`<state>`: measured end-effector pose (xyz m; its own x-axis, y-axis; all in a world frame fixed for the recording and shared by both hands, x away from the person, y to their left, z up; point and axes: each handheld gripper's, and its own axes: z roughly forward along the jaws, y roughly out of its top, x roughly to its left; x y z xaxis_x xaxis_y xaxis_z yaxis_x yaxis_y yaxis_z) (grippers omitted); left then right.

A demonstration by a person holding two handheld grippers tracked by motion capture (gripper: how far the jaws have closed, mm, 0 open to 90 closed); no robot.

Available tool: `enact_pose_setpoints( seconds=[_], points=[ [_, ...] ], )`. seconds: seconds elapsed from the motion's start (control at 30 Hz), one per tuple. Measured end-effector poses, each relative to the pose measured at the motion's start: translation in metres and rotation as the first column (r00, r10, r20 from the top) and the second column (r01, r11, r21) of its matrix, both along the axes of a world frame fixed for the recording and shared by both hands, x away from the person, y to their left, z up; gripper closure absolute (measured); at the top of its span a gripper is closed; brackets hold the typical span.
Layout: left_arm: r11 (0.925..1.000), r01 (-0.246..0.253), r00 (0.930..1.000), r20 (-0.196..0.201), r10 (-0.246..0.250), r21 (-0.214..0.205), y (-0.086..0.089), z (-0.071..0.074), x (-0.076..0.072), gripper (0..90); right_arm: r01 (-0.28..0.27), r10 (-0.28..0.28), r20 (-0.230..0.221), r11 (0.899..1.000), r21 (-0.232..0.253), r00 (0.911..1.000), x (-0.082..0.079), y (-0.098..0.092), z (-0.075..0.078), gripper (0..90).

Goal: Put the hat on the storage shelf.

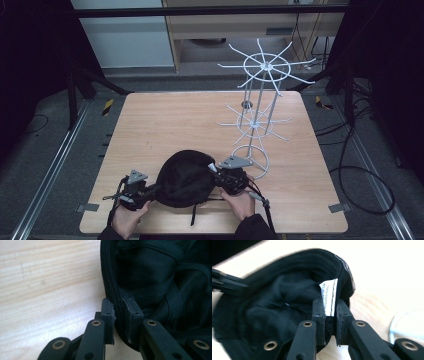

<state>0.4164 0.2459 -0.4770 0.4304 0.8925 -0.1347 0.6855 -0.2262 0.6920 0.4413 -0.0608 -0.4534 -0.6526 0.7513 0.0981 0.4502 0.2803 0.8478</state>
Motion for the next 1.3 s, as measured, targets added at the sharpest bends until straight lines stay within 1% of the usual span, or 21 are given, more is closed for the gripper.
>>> enact_pose_setpoints(
  seconds=[0.03,0.07,0.1,0.13,0.27,0.33,0.37,0.4,0.43,0.5,0.6,0.7,0.77,0.9,0.93,0.97,1.03,1.17,1.23,1.27,1.3],
  points=[
    [1.0000,0.000,1.0000,0.000,0.000,0.000,0.000,0.000,0.000,79.1,-0.014,0.014,0.028,1.000,0.003,0.9995,-0.003,0.001,0.005,80.9],
    [0.9999,-0.005,1.0000,0.005,0.005,-0.015,-0.001,-0.001,0.005,79.3,-0.030,0.030,0.053,1.000,0.006,0.9982,-0.005,0.002,0.010,80.9],
    [0.9999,-0.005,1.0000,0.005,0.005,-0.015,-0.001,-0.001,0.005,79.5,-0.030,0.030,0.053,1.000,0.006,0.9982,-0.005,0.002,0.010,80.9],
    [0.9995,-0.011,0.9999,0.010,0.011,-0.029,-0.003,-0.002,0.011,79.7,-0.061,0.060,0.099,0.998,0.008,0.9933,-0.009,0.004,0.018,80.9],
    [0.9991,-0.023,0.9995,0.022,0.024,-0.035,-0.008,-0.003,0.020,80.1,-0.123,0.122,0.152,0.992,0.000,0.9809,-0.015,0.008,0.029,80.9],
    [0.9981,-0.030,0.9994,0.018,0.031,-0.055,-0.012,-0.005,0.028,80.2,-0.151,0.149,0.167,0.989,-0.005,0.9745,-0.018,0.011,0.031,80.9],
    [0.9981,-0.030,0.9994,0.018,0.031,-0.055,-0.012,-0.005,0.028,80.2,-0.151,0.149,0.167,0.989,-0.005,0.9745,-0.018,0.011,0.031,80.9],
    [0.9976,-0.032,0.9993,0.017,0.033,-0.062,-0.015,-0.006,0.032,80.2,-0.183,0.182,0.176,0.983,-0.009,0.9673,-0.021,0.014,0.030,80.9],
    [0.9975,-0.032,0.9993,0.016,0.033,-0.062,-0.016,-0.006,0.034,80.2,-0.198,0.198,0.179,0.980,-0.017,0.9638,-0.023,0.015,0.029,80.9],
    [0.9966,-0.032,0.9993,0.015,0.033,-0.076,-0.017,-0.007,0.037,80.0,-0.230,0.231,0.170,0.973,-0.031,0.9578,-0.026,0.017,0.026,80.9],
    [0.9965,-0.024,0.9995,0.020,0.026,-0.079,-0.017,-0.007,0.038,79.5,-0.249,0.256,0.155,0.967,-0.062,0.9543,-0.032,0.017,0.018,80.9],
    [0.9964,-0.014,0.9994,0.029,0.017,-0.083,-0.018,-0.006,0.037,78.6,-0.250,0.261,0.138,0.964,-0.094,0.9552,-0.036,0.016,0.010,80.8],
    [0.9963,-0.011,0.9994,0.031,0.014,-0.085,-0.018,-0.006,0.037,77.6,-0.244,0.256,0.132,0.965,-0.100,0.9576,-0.037,0.015,0.008,80.8],
    [0.9948,0.004,0.9995,0.031,-0.001,-0.102,-0.015,-0.003,0.035,74.3,-0.215,0.227,0.114,0.970,-0.109,0.9672,-0.037,0.010,-0.001,80.7],
    [0.9939,0.003,0.9992,0.039,0.001,-0.110,-0.014,-0.001,0.034,72.5,-0.207,0.219,0.108,0.972,-0.113,0.9698,-0.036,0.008,-0.002,80.7],
    [0.9939,0.003,0.9992,0.039,0.001,-0.110,-0.014,-0.001,0.034,70.9,-0.207,0.219,0.108,0.972,-0.113,0.9698,-0.036,0.008,-0.002,80.7],
    [0.9916,0.003,0.9978,0.066,0.005,-0.129,-0.011,0.007,0.030,67.3,-0.190,0.202,0.096,0.974,-0.122,0.9747,-0.036,0.006,-0.006,80.6],
    [0.9881,0.018,0.9914,0.131,0.002,-0.153,-0.008,0.022,0.021,62.2,-0.178,0.190,0.087,0.974,-0.137,0.9778,-0.035,0.005,-0.011,80.5],
    [0.9858,0.025,0.9899,0.142,-0.001,-0.166,-0.009,0.026,0.018,60.8,-0.174,0.187,0.085,0.975,-0.138,0.9788,-0.035,0.005,-0.011,80.5],
    [0.9837,0.049,0.9864,0.163,-0.020,-0.173,-0.012,0.033,0.015,59.9,-0.171,0.183,0.079,0.976,-0.134,0.9799,-0.036,0.005,-0.012,80.4],
    [0.9817,0.058,0.9851,0.170,-0.027,-0.181,-0.014,0.036,0.014,58.8,-0.171,0.183,0.081,0.976,-0.133,0.9798,-0.036,0.005,-0.013,80.3]
  ],
)
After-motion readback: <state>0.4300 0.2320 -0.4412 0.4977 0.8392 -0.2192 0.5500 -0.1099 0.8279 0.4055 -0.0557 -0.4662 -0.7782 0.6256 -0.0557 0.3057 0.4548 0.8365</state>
